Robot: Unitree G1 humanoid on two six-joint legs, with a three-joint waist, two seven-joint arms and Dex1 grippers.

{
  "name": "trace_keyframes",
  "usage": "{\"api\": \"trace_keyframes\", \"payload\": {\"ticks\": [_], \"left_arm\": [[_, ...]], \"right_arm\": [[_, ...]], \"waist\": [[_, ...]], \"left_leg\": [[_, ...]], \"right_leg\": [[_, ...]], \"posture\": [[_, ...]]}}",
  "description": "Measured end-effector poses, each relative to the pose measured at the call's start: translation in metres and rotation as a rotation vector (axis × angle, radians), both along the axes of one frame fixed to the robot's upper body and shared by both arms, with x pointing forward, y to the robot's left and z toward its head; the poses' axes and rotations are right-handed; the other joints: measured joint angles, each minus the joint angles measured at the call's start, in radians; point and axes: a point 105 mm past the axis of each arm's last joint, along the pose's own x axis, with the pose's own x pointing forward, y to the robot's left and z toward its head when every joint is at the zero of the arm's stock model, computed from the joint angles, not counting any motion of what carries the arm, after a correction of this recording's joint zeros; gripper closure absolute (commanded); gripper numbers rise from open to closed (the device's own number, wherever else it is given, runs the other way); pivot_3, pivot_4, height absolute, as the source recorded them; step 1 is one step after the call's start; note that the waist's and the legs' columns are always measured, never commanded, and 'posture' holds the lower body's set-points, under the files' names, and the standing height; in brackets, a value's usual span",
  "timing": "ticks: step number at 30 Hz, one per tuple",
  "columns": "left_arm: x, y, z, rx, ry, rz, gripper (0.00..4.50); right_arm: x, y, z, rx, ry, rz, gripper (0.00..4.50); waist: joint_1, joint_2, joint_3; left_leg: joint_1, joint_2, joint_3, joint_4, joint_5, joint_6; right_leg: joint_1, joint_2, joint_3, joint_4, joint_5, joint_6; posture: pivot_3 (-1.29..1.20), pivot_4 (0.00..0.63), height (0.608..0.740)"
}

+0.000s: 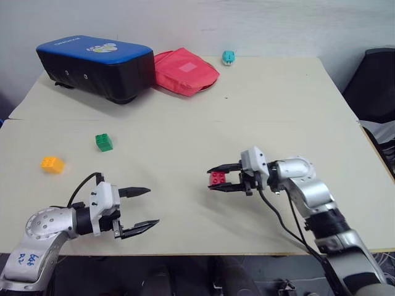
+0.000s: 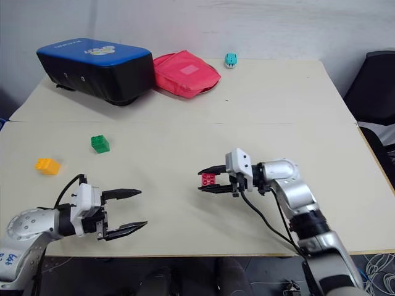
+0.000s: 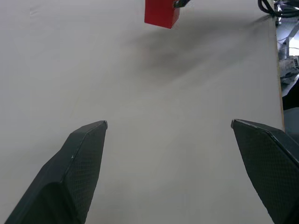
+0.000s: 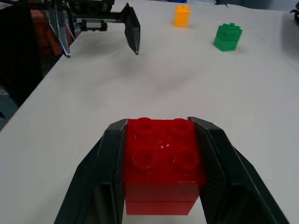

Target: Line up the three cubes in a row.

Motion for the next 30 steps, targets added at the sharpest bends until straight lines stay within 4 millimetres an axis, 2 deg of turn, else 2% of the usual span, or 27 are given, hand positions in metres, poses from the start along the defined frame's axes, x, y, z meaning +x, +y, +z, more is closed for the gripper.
{"api": "trace_keyframes", "payload": {"ticks": [3,8,15,17,18,21,24,28,30], "left_arm": [[-0.006,0.002,-0.004,-0.006,0.025,0.043,0.0],[-0.014,-0.002,-0.007,-0.015,0.041,0.059,0.0],[-0.006,-0.002,0.001,-0.015,-0.004,0.065,0.0],[-0.005,0.0,0.002,-0.013,-0.008,0.072,0.0],[-0.005,0.0,0.002,-0.013,-0.009,0.073,0.0],[-0.006,0.004,0.001,-0.005,-0.003,0.088,0.0],[-0.014,0.011,-0.006,0.061,-0.005,0.086,0.0],[-0.018,0.026,-0.009,0.061,-0.038,0.193,0.0],[-0.019,0.046,-0.009,0.039,-0.068,0.324,0.0]], "right_arm": [[0.001,0.004,-0.018,-0.028,0.044,0.007,3.0],[-0.004,0.005,-0.034,-0.035,0.057,0.01,3.0],[-0.004,0.005,-0.039,-0.017,0.027,0.015,3.0],[-0.003,0.004,-0.039,-0.007,0.025,0.013,2.27],[-0.001,0.003,-0.039,-0.007,0.024,0.003,2.15],[0.002,-0.002,-0.042,-0.003,0.04,-0.024,1.14],[0.0,-0.001,-0.035,0.052,0.026,-0.027,0.14],[-0.008,-0.002,-0.018,0.144,0.0,-0.023,0.03],[-0.012,-0.006,-0.003,0.189,-0.032,-0.023,0.03]], "waist": [[0.003,0.0,0.0],[0.003,0.001,0.0],[0.001,0.001,0.0],[0.0,0.001,0.0],[0.0,0.001,0.0],[0.0,0.001,0.001],[-0.002,0.002,0.001],[-0.002,0.003,0.002],[-0.002,0.003,0.002]], "left_leg": [[-0.001,0.0,-0.001,0.002,0.0,0.0],[0.001,0.0,-0.001,0.003,0.0,0.0],[0.001,0.0,-0.002,0.003,0.0,0.0],[0.001,0.0,-0.002,0.003,0.0,0.0],[0.001,0.0,-0.002,0.003,0.0,0.0],[0.001,0.0,-0.002,0.003,0.0,0.0],[0.001,0.0,-0.002,0.002,0.0,-0.001],[0.001,0.001,-0.002,0.002,-0.001,0.0],[0.001,0.001,-0.002,0.002,-0.001,0.0]], "right_leg": [[0.0,-0.001,-0.001,0.001,0.0,0.0],[0.002,-0.001,-0.001,0.002,0.0,0.0],[0.002,-0.001,-0.001,0.003,0.0,0.0],[0.002,-0.001,-0.001,0.003,0.0,0.0],[0.002,-0.001,-0.001,0.003,0.0,0.0],[0.002,-0.001,-0.001,0.002,0.0,0.0],[0.002,-0.001,-0.001,0.002,0.0,0.0],[0.002,-0.001,-0.001,0.002,0.0,0.0],[0.002,-0.001,-0.002,0.002,0.0,0.0]], "posture": [[0.0,0.15,0.74],[0.0,0.15,0.74],[0.0,0.15,0.74],[0.0,0.15,0.74],[0.0,0.15,0.74],[0.0,0.15,0.74],[0.0,0.15,0.74],[0.0,0.15,0.74],[0.0,0.15,0.74]]}}
